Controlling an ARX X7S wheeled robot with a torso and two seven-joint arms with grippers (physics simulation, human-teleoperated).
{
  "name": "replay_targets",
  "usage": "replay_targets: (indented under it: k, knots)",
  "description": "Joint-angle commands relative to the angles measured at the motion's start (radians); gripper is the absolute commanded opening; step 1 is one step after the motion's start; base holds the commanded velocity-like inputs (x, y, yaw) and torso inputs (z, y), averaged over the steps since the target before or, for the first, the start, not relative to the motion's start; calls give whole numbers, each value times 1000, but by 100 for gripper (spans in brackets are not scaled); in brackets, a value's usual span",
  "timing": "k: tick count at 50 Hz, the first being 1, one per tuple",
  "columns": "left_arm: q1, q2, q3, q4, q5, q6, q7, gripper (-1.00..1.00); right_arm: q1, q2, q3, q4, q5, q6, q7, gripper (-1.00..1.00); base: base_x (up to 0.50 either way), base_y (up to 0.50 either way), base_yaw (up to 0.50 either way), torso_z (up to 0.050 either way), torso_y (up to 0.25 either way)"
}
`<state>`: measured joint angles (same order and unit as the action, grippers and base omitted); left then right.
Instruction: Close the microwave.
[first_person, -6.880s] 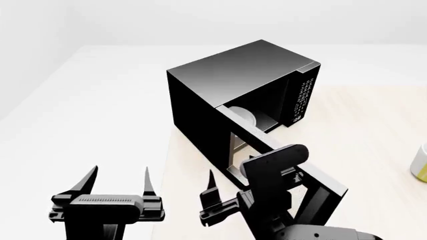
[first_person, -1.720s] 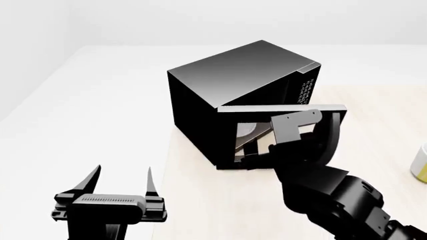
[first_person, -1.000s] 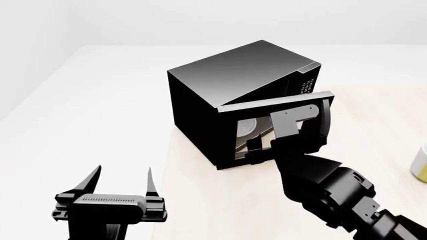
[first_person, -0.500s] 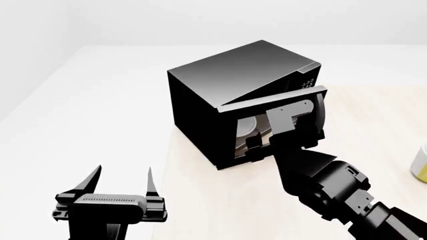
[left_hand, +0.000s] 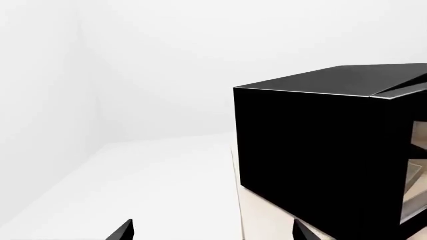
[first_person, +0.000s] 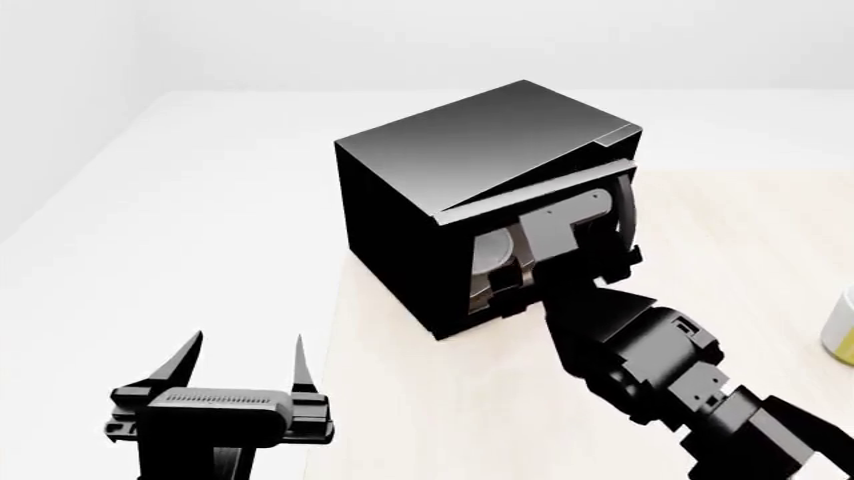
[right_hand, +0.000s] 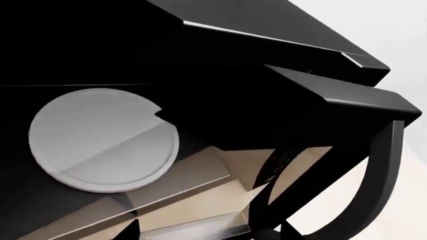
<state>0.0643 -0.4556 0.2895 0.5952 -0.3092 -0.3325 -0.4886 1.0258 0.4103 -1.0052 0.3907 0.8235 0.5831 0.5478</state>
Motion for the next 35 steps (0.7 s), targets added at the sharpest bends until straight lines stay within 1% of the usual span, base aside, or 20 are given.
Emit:
replay_targets:
  k: [1, 11, 28, 35]
  knots:
    - [1, -2, 1, 1, -1, 0, -3, 100, 35, -36, -23, 79, -40, -2, -30, 100, 0, 0, 0, 0, 0]
    - [-2, -2, 6, 0, -2, -3, -5, 100, 65, -69, -42, 174, -72, -22, -71, 100, 0, 0, 0, 0, 0]
    - [-7, -4, 4, -3, -8, -5, -8, 100, 105, -106, -78, 278, -124, -62, -137, 100, 0, 0, 0, 0, 0]
    - [-10, -5, 4, -6, -9, -4, -8, 100, 110, -108, -84, 282, -132, -64, -142, 100, 0, 0, 0, 0, 0]
